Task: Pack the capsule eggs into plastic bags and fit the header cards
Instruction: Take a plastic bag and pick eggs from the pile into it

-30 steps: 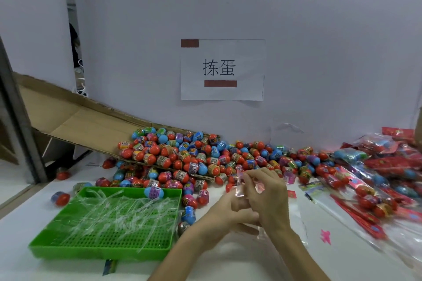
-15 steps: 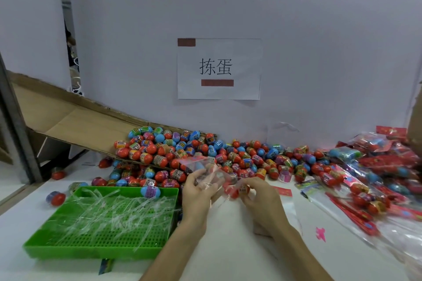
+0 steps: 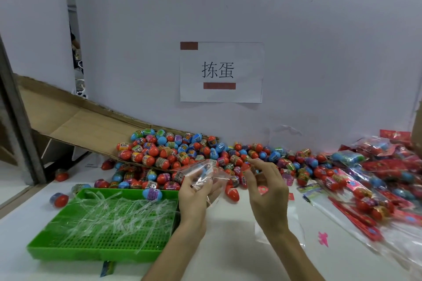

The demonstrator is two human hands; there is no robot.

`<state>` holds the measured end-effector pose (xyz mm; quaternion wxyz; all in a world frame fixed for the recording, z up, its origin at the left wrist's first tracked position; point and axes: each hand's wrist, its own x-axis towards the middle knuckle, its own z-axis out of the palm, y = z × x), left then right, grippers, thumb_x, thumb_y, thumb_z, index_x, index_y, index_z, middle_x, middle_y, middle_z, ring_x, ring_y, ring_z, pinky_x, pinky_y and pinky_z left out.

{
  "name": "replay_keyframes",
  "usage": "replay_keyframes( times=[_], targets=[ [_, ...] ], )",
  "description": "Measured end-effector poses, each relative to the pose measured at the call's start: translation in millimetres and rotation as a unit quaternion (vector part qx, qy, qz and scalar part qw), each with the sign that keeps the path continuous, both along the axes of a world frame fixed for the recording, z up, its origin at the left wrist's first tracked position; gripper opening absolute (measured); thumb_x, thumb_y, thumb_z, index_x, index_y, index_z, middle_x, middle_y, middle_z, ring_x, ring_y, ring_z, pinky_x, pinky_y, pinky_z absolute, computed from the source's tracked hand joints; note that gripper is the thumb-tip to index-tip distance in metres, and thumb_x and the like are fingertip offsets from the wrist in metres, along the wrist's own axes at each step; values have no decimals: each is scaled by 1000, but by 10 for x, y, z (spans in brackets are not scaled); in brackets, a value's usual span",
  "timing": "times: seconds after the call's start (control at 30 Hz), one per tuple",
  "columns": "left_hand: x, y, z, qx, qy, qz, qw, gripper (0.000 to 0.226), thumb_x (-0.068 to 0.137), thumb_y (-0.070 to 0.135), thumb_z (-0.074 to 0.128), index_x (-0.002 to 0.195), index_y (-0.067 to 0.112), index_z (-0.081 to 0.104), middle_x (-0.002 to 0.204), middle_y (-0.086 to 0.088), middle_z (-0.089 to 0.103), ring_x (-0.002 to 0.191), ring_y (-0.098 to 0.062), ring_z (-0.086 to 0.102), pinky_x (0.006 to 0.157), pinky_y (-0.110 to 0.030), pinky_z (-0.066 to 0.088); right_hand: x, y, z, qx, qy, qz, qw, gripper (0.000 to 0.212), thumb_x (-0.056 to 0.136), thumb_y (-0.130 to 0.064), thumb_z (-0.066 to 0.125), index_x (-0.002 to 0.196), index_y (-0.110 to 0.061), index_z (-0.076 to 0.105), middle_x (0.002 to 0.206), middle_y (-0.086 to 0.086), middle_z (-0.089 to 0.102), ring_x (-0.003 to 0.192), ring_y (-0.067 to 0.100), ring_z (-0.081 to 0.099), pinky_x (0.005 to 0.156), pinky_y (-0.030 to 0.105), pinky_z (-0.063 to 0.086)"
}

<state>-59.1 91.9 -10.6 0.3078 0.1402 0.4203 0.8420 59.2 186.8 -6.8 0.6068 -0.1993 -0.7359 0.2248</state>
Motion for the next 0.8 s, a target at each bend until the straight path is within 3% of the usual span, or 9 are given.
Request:
replay_keyframes(
  times=[0.1,0.2,0.33,0.47,0.53,0.7,0.8],
  targets=[
    [-23,-34,70,58,-58,-32,996,31,100,-5,57,129,7,56,108,-18,78,97,-28,78,71,-29,64,-40,-79,-31,19,-23,10,1000,31,87,-8,78,115,-18,67,109,-21,57,91,11,66,77,17,56],
    [-50,-29,97,71,-65,-28,995,35,102,-3,55,134,11,50,110,-18,78,102,-28,77,80,-32,65,-33,-133,-23,6,-51,67,996,36,82,-5,82,106,-26,67,102,-19,62,86,7,67,70,12,54],
    [-14,-38,104,70,-55,-34,995,35,103,-2,53,135,12,52,118,-24,74,108,-33,75,84,-34,64,-56,-201,-6,-102,-76,126,984,21,85,-19,82,91,-36,70,86,-19,71,83,7,69,65,13,52],
    [-21,-46,107,65,-47,-29,996,32,103,-3,53,132,12,55,119,-22,74,107,-31,75,75,-30,64,-69,-195,26,-214,-33,204,955,15,88,-13,78,94,-26,74,86,-8,74,81,16,71,68,27,60],
    [-20,-44,105,48,-37,-22,998,29,103,-1,54,127,13,58,117,-20,75,105,-29,76,74,-31,64,-66,-199,45,-239,-17,229,944,17,88,-7,78,95,-22,74,86,-4,75,80,19,72,67,26,60],
    [-4,-40,75,22,-9,-18,1000,30,102,2,58,127,18,59,113,-15,77,102,-28,77,76,-33,61,-101,-232,20,-253,-26,243,936,23,84,-6,81,93,-26,74,91,-3,75,87,22,74,75,32,63],
    [8,-32,77,22,1,-42,999,33,103,5,59,133,16,56,115,-15,77,106,-29,75,81,-35,60,-110,-246,-5,-224,-34,229,947,23,83,-11,84,95,-29,74,94,-8,76,90,17,75,80,28,61]
  ],
)
